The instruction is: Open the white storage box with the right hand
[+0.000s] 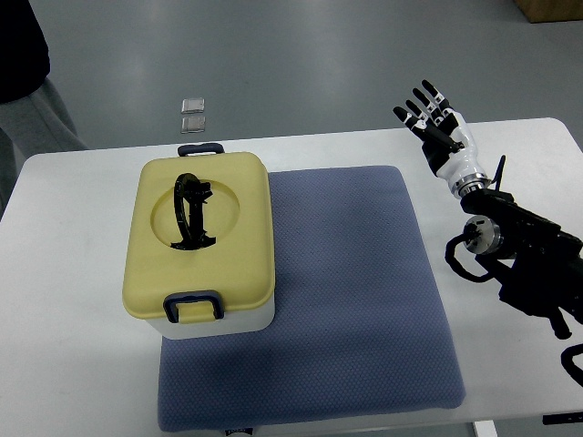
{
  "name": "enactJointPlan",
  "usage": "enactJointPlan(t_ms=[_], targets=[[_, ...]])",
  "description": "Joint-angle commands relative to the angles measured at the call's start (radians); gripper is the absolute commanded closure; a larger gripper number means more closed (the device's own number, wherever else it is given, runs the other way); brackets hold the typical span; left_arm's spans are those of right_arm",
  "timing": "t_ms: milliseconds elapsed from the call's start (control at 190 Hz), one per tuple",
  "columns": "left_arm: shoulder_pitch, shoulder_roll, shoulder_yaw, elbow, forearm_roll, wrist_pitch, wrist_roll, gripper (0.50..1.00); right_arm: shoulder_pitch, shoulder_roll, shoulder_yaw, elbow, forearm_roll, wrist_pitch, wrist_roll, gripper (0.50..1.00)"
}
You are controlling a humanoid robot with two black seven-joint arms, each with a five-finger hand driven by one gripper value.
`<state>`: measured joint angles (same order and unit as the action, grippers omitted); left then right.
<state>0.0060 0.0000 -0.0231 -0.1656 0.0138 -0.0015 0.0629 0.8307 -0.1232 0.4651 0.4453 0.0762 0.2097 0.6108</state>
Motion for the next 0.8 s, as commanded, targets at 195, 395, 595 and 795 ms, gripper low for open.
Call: enactJointPlan(t_ms=[195, 395, 595, 795], targets=[[0.0, 0.0, 0.0, 0.0, 0.0, 0.0, 0.0, 0.5, 0.131, -0.056, -0.02, 0.07, -0.222, 0.014, 0.0, 0.572], [0.0, 0.0, 0.0, 0.0, 0.0, 0.0, 0.0, 0.5, 0.255, -0.108, -0.043, 0.155, -0.59, 0.076, -0.002, 0.572], [0.0, 0.0, 0.0, 0.0, 0.0, 0.0, 0.0, 0.5, 0.433, -0.141, -0.118, 0.237, -0.918, 0.181, 0.0, 0.572], [0.0, 0.0, 0.0, 0.0, 0.0, 0.0, 0.0, 0.5, 0.599, -0.127, -0.172, 0.348, -1.125, 0.254, 0.0, 0.574]])
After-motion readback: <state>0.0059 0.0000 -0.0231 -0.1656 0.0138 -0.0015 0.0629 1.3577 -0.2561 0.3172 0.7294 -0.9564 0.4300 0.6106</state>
